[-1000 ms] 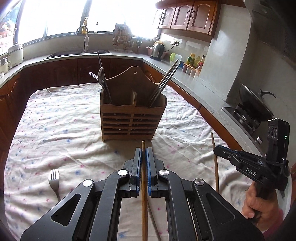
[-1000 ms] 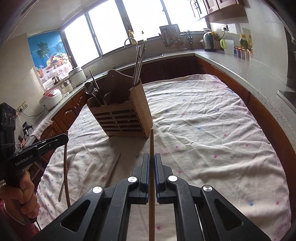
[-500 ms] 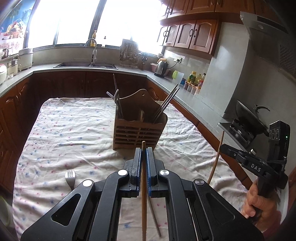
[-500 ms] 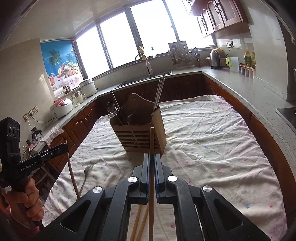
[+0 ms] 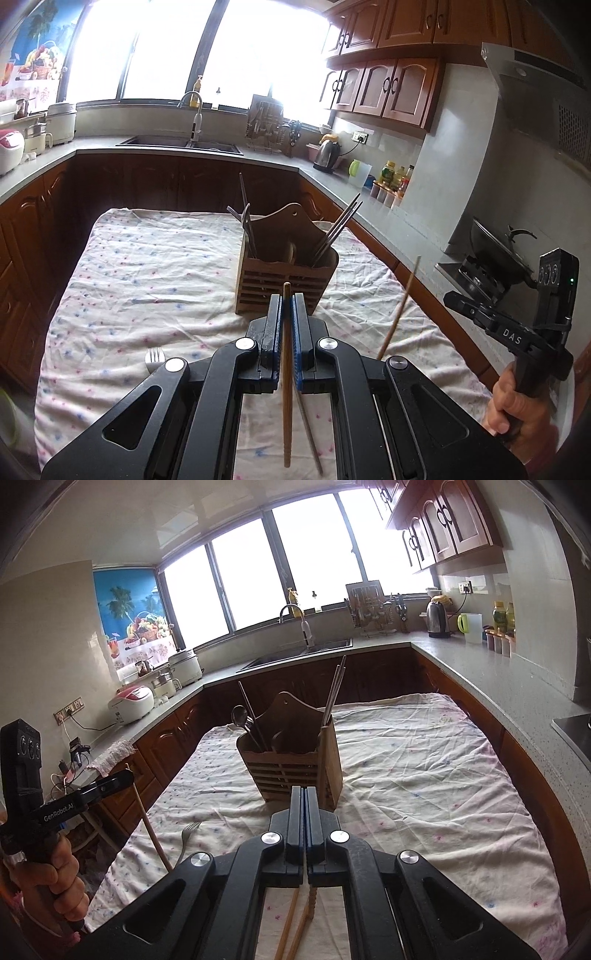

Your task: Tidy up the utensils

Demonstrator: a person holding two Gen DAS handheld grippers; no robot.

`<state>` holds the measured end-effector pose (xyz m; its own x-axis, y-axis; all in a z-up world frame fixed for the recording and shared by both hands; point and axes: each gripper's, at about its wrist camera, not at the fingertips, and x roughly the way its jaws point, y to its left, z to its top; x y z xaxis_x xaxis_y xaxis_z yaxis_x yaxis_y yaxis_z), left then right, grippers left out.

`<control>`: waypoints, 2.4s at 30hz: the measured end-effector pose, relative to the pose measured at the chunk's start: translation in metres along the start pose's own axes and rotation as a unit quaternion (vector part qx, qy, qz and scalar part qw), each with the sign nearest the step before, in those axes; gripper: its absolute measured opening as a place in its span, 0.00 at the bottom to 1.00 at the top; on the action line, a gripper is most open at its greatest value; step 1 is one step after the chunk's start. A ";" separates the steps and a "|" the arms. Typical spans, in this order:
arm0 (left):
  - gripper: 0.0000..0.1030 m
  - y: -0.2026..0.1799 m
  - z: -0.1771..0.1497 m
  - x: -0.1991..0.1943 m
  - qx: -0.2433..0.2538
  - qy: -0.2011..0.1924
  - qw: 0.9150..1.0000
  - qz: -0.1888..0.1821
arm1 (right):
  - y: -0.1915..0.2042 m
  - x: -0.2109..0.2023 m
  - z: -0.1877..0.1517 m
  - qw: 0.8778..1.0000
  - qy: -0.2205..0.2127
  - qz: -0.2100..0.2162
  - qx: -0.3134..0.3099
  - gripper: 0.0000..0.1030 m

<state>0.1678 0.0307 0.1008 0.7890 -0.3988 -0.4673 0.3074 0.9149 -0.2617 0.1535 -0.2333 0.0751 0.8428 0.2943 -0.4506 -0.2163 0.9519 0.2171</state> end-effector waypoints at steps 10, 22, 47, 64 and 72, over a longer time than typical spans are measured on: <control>0.04 0.007 0.002 -0.001 -0.008 -0.005 1.000 0.003 | -0.015 0.015 -0.006 1.000 0.015 -0.015 0.017 0.00; 0.04 0.012 0.006 -0.001 -0.016 -0.006 1.000 -0.009 | -0.007 0.091 -0.085 0.984 0.170 0.035 0.042 0.15; 0.04 0.022 0.006 -0.006 -0.031 -0.012 0.999 -0.010 | 0.014 0.126 -0.095 0.980 0.197 0.011 -0.001 0.05; 0.04 0.008 0.012 -0.026 -0.020 -0.033 0.999 -0.008 | 0.014 0.029 -0.007 0.998 0.026 0.048 0.025 0.05; 0.04 0.005 0.016 -0.027 -0.017 -0.036 0.999 -0.007 | 0.011 0.016 0.008 0.998 -0.003 0.049 0.025 0.05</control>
<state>0.1566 0.0465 0.1252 0.8208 -0.4056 -0.4023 0.3019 0.9058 -0.2974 0.1683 -0.2183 0.0769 0.8219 0.3852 -0.4195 -0.2736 0.9131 0.3024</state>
